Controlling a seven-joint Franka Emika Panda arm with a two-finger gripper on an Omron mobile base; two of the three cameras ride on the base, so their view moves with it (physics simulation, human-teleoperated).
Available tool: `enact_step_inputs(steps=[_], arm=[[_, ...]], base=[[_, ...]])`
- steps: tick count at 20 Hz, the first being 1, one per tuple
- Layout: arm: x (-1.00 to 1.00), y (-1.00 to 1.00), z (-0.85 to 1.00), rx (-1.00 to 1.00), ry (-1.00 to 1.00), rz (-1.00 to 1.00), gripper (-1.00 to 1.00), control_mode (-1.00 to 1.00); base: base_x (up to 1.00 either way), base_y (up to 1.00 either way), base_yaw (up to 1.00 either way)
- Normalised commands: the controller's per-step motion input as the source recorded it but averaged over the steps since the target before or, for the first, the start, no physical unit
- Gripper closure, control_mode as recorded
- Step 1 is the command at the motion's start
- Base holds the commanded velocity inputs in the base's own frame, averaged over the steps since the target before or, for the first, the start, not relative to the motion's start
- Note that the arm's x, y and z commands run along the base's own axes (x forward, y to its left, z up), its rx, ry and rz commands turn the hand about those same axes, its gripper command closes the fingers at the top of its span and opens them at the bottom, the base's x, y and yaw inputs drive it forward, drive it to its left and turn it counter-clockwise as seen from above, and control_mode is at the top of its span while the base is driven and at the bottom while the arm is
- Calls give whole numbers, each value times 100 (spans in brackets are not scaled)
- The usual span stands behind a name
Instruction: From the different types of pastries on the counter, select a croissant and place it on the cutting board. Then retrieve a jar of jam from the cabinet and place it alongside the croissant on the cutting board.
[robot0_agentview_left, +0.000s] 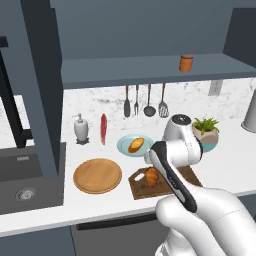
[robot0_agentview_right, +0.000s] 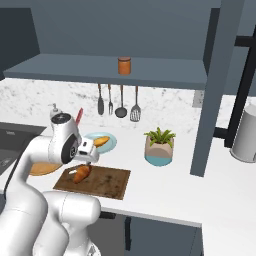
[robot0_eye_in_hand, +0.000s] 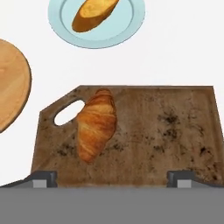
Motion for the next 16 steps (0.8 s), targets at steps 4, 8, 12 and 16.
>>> enact_step_inputs(steps=[4, 8, 12, 16], arm=[[0, -33, 51, 1, -9, 0, -100, -100], [0, -25, 41, 0, -9, 0, -100, -100], [0, -14, 41, 0, -11, 0, -100, -100], [0, -11, 43, 0, -13, 0, -100, -100]], base=[[0, 0, 0], [0, 0, 0], [0, 0, 0], [0, 0, 0]])
